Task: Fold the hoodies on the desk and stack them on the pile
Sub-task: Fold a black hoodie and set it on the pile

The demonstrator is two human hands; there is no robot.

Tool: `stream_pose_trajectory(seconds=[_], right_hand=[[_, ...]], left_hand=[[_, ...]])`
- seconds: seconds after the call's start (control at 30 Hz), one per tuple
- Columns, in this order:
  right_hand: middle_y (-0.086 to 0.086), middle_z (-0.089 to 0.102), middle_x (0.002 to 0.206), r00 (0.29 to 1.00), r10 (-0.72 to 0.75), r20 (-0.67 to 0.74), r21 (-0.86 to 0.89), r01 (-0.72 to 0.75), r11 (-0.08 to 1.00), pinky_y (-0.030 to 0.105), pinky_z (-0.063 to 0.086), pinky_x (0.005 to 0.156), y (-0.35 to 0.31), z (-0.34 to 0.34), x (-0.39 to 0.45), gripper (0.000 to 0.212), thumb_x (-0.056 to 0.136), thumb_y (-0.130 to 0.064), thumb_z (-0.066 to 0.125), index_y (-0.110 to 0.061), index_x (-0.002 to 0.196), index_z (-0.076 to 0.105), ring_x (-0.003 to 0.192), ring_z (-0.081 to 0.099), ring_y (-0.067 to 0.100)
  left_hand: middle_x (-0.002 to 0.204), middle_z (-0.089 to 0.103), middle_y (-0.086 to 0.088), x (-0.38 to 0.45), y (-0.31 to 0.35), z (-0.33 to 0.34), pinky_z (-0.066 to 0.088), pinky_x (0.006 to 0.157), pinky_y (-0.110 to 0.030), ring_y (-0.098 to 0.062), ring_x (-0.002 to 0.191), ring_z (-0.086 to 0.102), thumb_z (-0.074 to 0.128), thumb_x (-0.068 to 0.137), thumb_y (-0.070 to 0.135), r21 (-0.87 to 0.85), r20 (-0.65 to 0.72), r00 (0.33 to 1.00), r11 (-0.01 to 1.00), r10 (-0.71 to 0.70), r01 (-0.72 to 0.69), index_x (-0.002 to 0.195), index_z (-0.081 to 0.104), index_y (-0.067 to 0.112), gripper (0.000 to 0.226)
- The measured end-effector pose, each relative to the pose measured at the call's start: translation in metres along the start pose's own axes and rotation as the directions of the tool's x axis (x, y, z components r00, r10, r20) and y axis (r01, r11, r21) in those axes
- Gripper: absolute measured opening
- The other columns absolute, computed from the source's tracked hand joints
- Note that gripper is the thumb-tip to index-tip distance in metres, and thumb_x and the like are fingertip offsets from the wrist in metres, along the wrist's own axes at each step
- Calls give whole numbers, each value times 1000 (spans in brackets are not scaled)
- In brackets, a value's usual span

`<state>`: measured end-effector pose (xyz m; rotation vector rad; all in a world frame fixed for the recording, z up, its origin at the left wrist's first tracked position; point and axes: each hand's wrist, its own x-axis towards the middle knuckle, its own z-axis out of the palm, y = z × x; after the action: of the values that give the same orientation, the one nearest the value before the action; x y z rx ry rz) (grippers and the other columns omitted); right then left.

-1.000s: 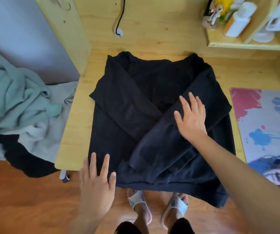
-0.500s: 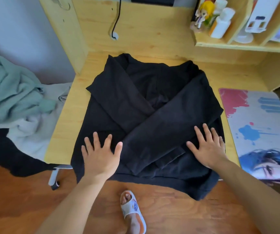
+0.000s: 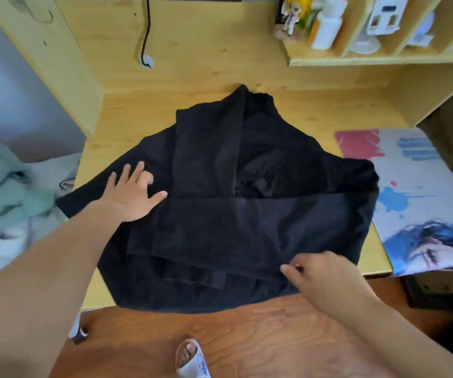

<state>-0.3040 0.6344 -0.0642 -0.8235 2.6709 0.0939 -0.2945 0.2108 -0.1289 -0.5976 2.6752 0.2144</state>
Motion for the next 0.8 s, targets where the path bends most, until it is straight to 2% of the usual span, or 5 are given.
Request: stream_pose_trajectory(seconds=[0.1,0.17,0.27,0.5,0.8], right_hand=[[-1,60,130,967,8,-256,140,29,990,38,48,97,8,-20,68,48,97,-48,51,-26,139,56,119,56,25],[3,32,159,982,-33,-185,88,50,995,43,37,114,17,-20,106,65,99,-51,48,-26,157,33,142,34,28],[-2,0,170,998,22,-57,-2,-22,1000,45,16,125,31,-13,143,71,101,-61,34,-32,162,11,155,1,25],[-9,-9,169,989,145,-15,19,-145,989,51,2,126,74,-9,190,72,97,-67,11,-36,161,1,155,-11,24],[-5,-15,168,911,413,12,206,-406,890,54,0,125,43,41,112,77,97,-66,18,-30,162,-5,155,-14,30]], left_hand=[[171,-12,1,44,1,-32,-1,125,-59,-34,156,-14,28,102,66,139,-8,999,990,-32,33,158,20,35,64],[171,-11,-7,43,25,-42,1,122,-66,-44,154,-12,35,105,54,212,-195,978,971,-70,112,163,4,34,69],[171,1,-12,-7,85,-24,4,119,-71,-46,155,-1,40,103,43,-41,-453,891,999,-42,26,162,14,33,65],[171,12,-10,-49,110,63,13,119,-68,-43,155,6,17,99,66,-69,-279,956,995,-90,74,162,16,39,69],[171,12,-3,23,68,20,13,125,-57,-32,158,4,18,103,62,215,-232,910,931,343,-295,162,15,41,63]])
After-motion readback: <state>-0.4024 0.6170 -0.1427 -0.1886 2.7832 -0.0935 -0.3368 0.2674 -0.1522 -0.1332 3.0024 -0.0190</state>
